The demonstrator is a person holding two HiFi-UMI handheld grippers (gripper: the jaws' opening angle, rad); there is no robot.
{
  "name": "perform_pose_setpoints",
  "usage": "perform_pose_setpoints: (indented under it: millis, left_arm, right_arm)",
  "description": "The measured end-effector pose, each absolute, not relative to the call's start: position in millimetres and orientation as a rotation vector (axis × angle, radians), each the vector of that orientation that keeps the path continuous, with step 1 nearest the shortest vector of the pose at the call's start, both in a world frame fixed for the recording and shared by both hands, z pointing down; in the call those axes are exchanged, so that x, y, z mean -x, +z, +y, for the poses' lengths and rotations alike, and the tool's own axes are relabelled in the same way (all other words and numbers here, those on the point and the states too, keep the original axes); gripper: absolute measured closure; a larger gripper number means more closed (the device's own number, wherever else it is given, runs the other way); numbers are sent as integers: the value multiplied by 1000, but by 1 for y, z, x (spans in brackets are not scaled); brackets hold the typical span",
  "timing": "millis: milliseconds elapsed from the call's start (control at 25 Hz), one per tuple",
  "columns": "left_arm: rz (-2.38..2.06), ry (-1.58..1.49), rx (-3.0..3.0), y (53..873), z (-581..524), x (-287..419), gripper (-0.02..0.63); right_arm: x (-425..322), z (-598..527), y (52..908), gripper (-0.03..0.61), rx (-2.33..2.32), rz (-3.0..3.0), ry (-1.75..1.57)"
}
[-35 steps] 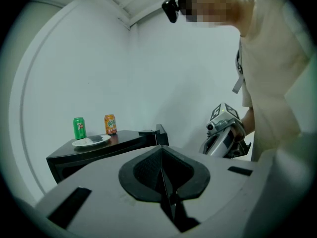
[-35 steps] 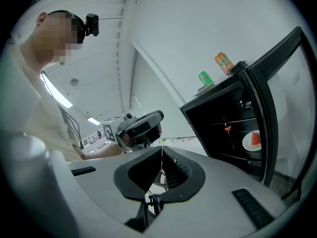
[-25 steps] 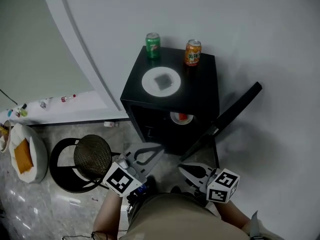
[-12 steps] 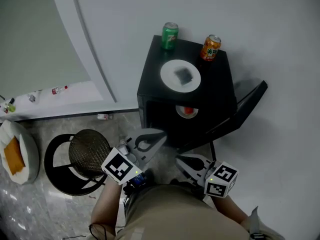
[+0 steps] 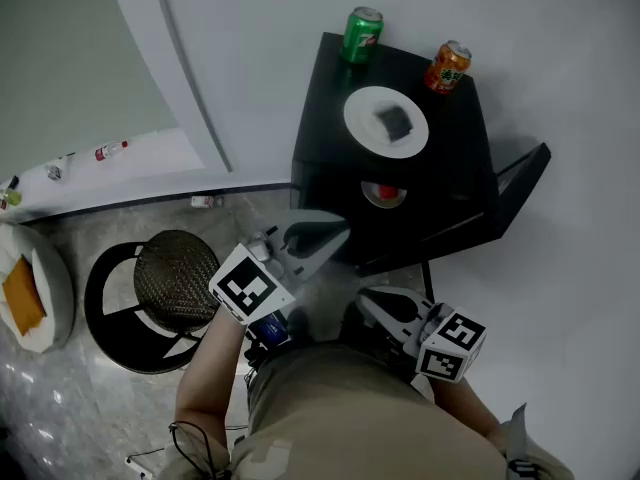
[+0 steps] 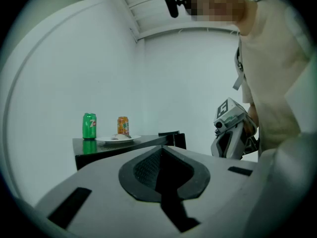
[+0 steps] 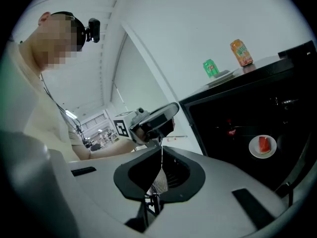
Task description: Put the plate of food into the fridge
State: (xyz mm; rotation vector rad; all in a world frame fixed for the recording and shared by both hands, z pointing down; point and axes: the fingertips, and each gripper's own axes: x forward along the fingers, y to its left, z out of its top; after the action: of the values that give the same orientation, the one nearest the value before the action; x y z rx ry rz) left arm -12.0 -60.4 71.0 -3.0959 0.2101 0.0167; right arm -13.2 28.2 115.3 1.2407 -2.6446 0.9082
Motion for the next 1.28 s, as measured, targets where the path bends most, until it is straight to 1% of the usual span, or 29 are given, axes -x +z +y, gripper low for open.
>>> perform_pose_setpoints:
  millis: [440, 600, 760, 880, 1040, 1280]
  left_arm:
    - [50, -24, 3040, 66, -69, -36, 604]
    - [-23, -98, 2988, 68, -69, -57, 604]
    - [-79, -241, 2909, 77, -70, -69, 604]
    - [-10, -210, 2880, 66, -80, -65, 604]
    - [149, -169, 2851, 47, -93, -42, 604]
    - [275, -177, 2800, 31, -102, -26, 603]
  right_arm:
    - [-21, 8, 121, 555, -1102, -2692, 945]
    - [-27, -3, 122, 555, -1019, -2718, 959]
    - [-28, -13, 122, 555, -947, -2742, 954]
    - [-30, -22, 119, 555, -934, -2758, 938]
    - [-31, -27, 118, 555, -934, -2766, 933]
    - [-23, -30, 112, 555, -915, -2785, 913]
